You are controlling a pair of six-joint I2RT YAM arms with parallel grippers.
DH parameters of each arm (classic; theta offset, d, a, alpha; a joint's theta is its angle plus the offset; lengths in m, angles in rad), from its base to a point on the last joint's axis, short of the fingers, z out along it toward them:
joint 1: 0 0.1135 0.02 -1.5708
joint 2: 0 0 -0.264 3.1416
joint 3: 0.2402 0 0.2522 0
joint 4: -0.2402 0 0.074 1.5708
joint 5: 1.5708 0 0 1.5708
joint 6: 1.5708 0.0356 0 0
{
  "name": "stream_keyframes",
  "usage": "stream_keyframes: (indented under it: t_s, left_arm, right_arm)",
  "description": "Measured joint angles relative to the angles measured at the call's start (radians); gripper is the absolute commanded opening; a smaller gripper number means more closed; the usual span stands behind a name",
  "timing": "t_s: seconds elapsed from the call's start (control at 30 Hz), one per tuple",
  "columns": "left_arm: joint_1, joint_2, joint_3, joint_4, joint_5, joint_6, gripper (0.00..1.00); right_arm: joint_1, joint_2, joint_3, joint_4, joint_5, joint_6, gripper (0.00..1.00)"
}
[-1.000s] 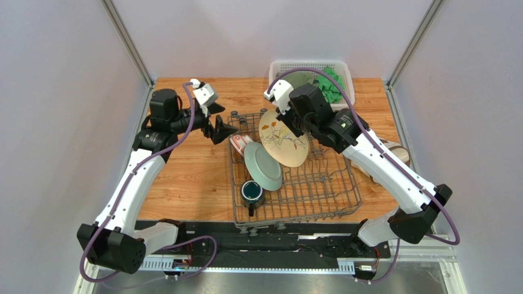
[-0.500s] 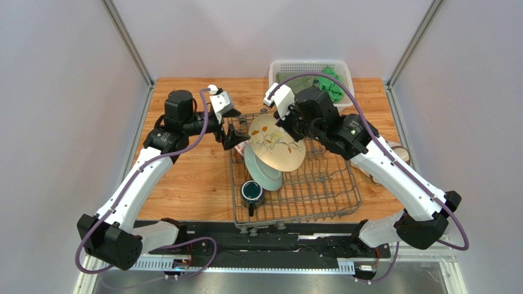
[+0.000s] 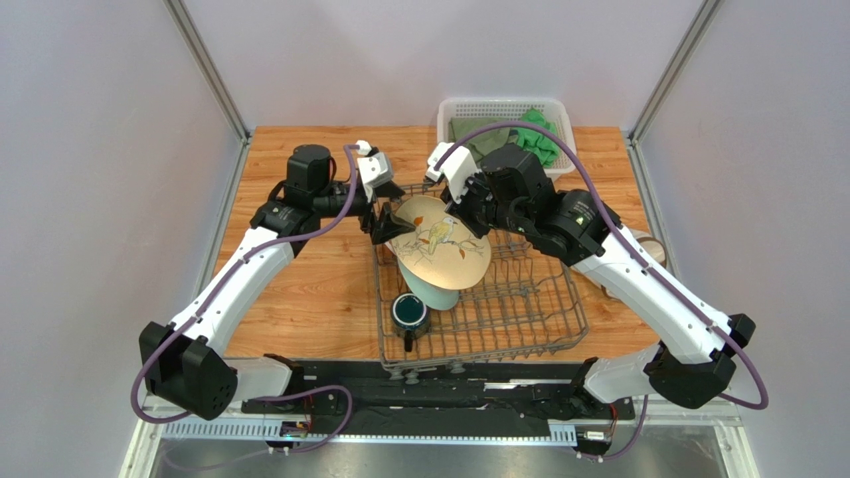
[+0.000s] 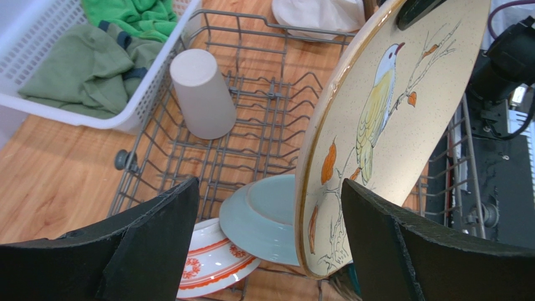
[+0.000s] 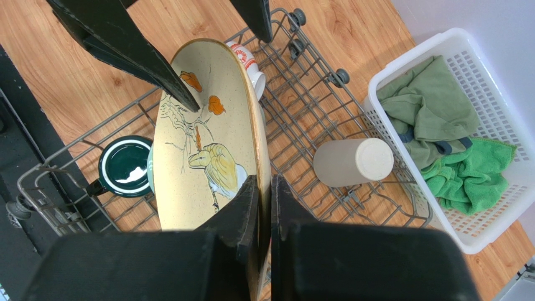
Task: Unload the mixed dishes from the dish rack
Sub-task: Place the plate at the center of the board.
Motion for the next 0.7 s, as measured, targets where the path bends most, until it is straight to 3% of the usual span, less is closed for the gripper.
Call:
stream_keyframes:
  t_s: [0.37,0.4,0.47,0.5,0.7]
  left_arm:
    - [-0.020,0.020,0.011,-0.044,0.082,0.002,0.36]
    - [-0.024,0.020,0.013,-0.051,0.094,0.002,0.23]
    - [-0.025,0.021,0.019,-0.060,0.110,-0.008,0.12]
    - [-0.025,0.022,0.021,-0.067,0.112,-0.012,0.00]
    - [-0.021,0.043,0.030,-0.079,0.146,-0.065,0.00]
  right_arm:
    - [0.004,-0.050,-0.028,0.004,-0.001,-0.005,0.00]
    - [0.004,-0.052,-0.033,0.005,0.001,-0.006,0.00]
    - [0.004,-0.053,-0.040,0.006,0.000,-0.008,0.00]
    - [0.004,-0.053,-0.042,0.006,0.002,-0.013,0.00]
    - [0.006,-0.059,-0.050,0.002,0.006,-0.030,0.00]
